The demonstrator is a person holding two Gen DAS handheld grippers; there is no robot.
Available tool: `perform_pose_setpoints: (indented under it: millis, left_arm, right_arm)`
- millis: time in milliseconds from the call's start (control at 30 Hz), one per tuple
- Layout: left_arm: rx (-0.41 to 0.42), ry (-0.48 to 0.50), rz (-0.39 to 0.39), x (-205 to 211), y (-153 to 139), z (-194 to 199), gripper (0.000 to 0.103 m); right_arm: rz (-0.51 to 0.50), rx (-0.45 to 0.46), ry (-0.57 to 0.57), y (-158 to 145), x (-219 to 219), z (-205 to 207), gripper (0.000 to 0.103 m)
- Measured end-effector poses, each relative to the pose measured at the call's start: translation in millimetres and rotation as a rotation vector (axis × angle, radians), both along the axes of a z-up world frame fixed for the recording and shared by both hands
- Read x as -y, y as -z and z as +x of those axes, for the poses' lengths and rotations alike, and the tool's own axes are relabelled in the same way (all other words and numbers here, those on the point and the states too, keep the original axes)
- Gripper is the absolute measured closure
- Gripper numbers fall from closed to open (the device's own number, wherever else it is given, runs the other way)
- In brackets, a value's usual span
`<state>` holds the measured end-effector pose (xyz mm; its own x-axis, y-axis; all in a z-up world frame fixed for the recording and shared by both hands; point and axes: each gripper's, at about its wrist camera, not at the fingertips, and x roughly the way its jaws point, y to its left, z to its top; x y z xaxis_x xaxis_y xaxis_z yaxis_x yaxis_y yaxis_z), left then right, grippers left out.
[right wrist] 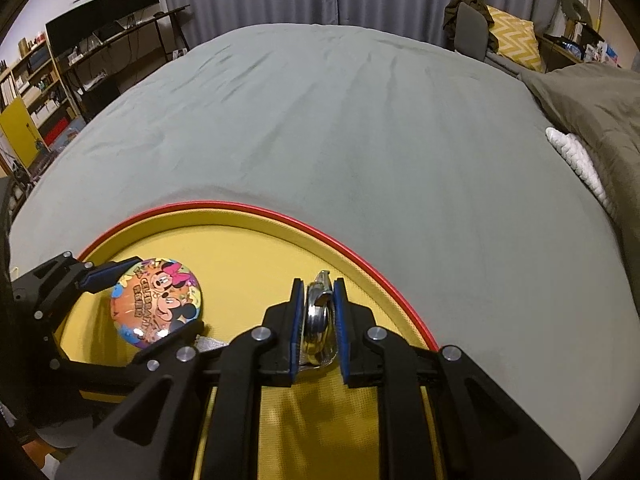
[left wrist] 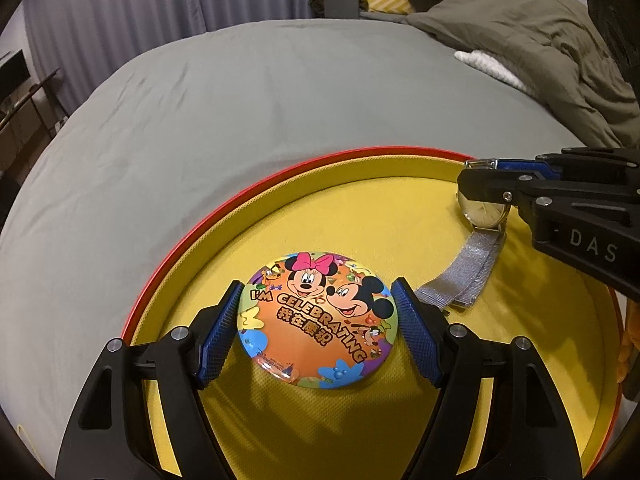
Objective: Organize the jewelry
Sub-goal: 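Open the right tool to drop the watch while the left tool releases the badge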
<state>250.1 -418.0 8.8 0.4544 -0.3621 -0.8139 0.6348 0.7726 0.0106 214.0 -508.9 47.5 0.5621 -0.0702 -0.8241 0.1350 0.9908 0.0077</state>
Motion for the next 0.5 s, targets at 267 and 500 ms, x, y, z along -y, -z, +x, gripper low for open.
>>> perform_pose_setpoints:
  millis: [267, 500]
  left_arm:
    - [0.002, 0.0, 0.0, 0, 1, -1, 0.03]
    - [0.0, -0.011, 0.001, -3, 2, 0, 0.026]
  right_arm:
    - [-0.004, -0.004, 0.012, 0, 4, -1, 0.087]
    - [0.065, 0.0, 0.035, 1, 15, -9, 0.087]
